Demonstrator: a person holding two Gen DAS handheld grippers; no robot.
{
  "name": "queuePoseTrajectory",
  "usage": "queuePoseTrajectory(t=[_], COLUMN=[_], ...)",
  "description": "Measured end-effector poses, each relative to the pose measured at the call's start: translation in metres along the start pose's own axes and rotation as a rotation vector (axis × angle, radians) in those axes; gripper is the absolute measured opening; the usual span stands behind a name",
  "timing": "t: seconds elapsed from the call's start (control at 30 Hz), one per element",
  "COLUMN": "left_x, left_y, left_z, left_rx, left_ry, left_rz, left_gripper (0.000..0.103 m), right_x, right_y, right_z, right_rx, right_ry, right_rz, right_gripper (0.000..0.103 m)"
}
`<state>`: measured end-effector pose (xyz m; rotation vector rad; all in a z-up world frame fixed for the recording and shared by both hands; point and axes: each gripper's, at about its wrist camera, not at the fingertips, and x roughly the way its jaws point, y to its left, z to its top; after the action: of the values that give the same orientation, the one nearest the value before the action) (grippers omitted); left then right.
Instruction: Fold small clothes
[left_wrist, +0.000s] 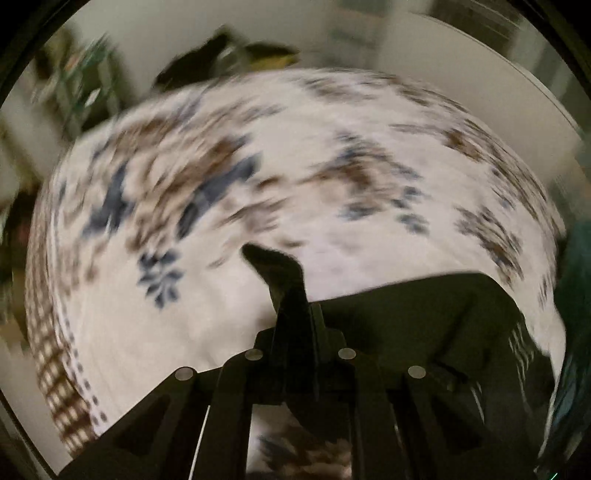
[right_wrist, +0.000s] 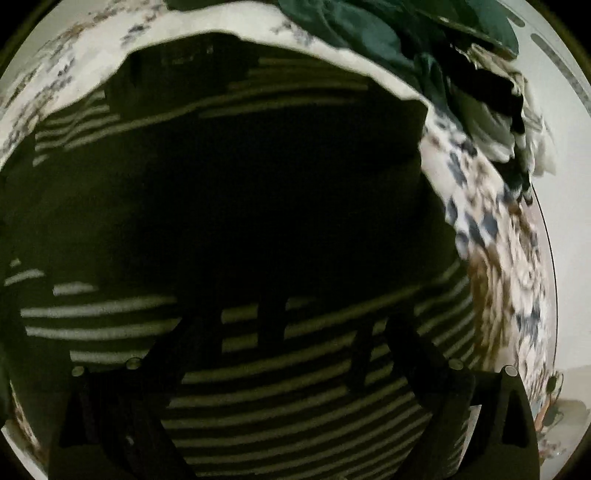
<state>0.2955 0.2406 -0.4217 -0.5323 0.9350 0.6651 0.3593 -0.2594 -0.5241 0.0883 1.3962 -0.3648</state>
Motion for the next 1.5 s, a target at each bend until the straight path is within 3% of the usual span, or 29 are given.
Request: queuePoseTrajectory(t=[0.13, 0.3, 0.4, 0.47, 0.6, 0.63, 0.7, 0.77, 0.8, 0.9, 0.97, 1.07, 1.13, 1.17, 1.2, 1.3, 1.33, 1.4, 1.5], left_x=[-0.039, -0.081, -0.090, -0.085, -0.076, -0.075, -0.081, -0.083, -0.081, -0.070, -0.047, 0.004, 0.037, 0.054, 0.067, 0.115, 0.129, 0.144, 0.140], left_y=[-0.088, -0.252, -0.339, -0.390, -0.450, -0.459, -0.463, -0.449, -0.439, -0.395, -0.358, -0.316, -0.298, -0.293, -0.290, -0.287, -0.285, -0.278, -0.272], left_z=[-0.014, -0.082, -0.147, -0.197, -0.268, -0.282, -0.295, -0.288, -0.279, -0.241, -0.208, -0.158, -0.127, -0.112, -0.105, -0.093, -0.091, -0.089, -0.087], left_rx=[0.201, 0.475, 0.600, 0.651, 0.762, 0.815, 0.887, 0.915, 0.924, 0.936, 0.912, 0.827, 0.747, 0.706, 0.687, 0.689, 0.699, 0.692, 0.699], left_ry=[-0.050, -0.059, 0.019, 0.126, 0.278, 0.292, 0.287, 0.259, 0.237, 0.132, 0.063, 0.055, 0.070, 0.070, 0.078, 0.139, 0.168, 0.197, 0.195], left_rz=[-0.091, -0.325, -0.469, -0.565, -0.640, -0.617, -0.603, -0.588, -0.564, -0.413, -0.254, -0.070, -0.003, 0.021, 0.021, 0.050, 0.062, 0.033, -0.020], left_gripper=[0.007, 0.007, 0.007, 0.007, 0.012, 0.015, 0.037, 0.084, 0.088, 0.088, 0.088, 0.088, 0.088, 0.088, 0.088, 0.088, 0.093, 0.103, 0.103], right_x=[-0.003, 0.003, 0.016, 0.020, 0.044, 0.047, 0.051, 0.049, 0.049, 0.041, 0.032, 0.015, 0.019, 0.017, 0.023, 0.041, 0.049, 0.067, 0.084], right_y=[-0.027, -0.088, -0.148, -0.175, -0.242, -0.254, -0.275, -0.296, -0.302, -0.326, -0.330, -0.307, -0.285, -0.271, -0.258, -0.216, -0.207, -0.178, -0.148], right_z=[0.014, 0.020, 0.012, 0.002, -0.014, -0.017, -0.020, -0.019, -0.019, -0.008, 0.002, 0.027, 0.052, 0.057, 0.068, 0.096, 0.101, 0.115, 0.119], right_rx=[0.044, 0.144, 0.221, 0.261, 0.295, 0.288, 0.270, 0.276, 0.282, 0.327, 0.359, 0.380, 0.370, 0.359, 0.341, 0.286, 0.268, 0.179, 0.076], right_ry=[0.000, 0.049, 0.091, 0.107, 0.129, 0.134, 0.137, 0.126, 0.124, 0.115, 0.101, 0.088, 0.088, 0.094, 0.105, 0.114, 0.117, 0.159, 0.215], right_rz=[0.107, 0.188, 0.186, 0.188, 0.188, 0.177, 0.183, 0.227, 0.246, 0.321, 0.370, 0.465, 0.566, 0.584, 0.598, 0.598, 0.577, 0.492, 0.294], right_gripper=[0.100, 0.100, 0.100, 0.100, 0.100, 0.100, 0.100, 0.100, 0.100, 0.100, 0.100, 0.100, 0.092, 0.083, 0.081, 0.081, 0.081, 0.081, 0.081])
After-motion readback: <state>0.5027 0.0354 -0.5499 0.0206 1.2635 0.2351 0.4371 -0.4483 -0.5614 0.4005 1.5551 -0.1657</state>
